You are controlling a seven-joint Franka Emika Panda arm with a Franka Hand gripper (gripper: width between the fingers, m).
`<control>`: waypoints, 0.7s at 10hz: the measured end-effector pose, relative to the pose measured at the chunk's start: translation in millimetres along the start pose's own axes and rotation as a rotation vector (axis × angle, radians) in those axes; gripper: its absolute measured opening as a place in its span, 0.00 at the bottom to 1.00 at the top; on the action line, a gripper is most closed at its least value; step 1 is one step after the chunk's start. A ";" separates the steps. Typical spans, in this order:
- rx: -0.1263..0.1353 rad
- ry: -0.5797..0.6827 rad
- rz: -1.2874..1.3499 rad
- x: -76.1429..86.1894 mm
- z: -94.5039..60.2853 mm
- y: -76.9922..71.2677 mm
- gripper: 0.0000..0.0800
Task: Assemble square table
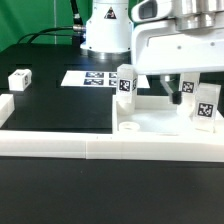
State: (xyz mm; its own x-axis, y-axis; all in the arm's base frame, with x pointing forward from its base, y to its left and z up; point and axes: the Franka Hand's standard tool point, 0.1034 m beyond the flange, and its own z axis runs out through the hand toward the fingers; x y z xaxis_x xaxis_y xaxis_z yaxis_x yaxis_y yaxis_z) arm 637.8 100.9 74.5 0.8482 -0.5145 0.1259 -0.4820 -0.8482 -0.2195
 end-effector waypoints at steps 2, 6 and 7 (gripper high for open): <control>-0.001 0.000 -0.030 -1.3 0.2 -1.6 0.81; 0.003 -0.002 0.134 -1.5 0.2 -1.9 0.30; 0.003 -0.002 0.193 -1.7 0.2 -2.1 0.13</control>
Offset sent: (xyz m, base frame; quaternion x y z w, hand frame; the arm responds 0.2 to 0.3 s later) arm 0.0000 0.0000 0.0000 0.0000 0.0000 0.0000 1.0000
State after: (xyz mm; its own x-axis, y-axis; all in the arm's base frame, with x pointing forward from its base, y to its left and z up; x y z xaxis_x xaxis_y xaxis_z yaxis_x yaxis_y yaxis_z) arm 637.4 103.7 74.5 0.7402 -0.6677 0.0792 -0.6354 -0.7331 -0.2426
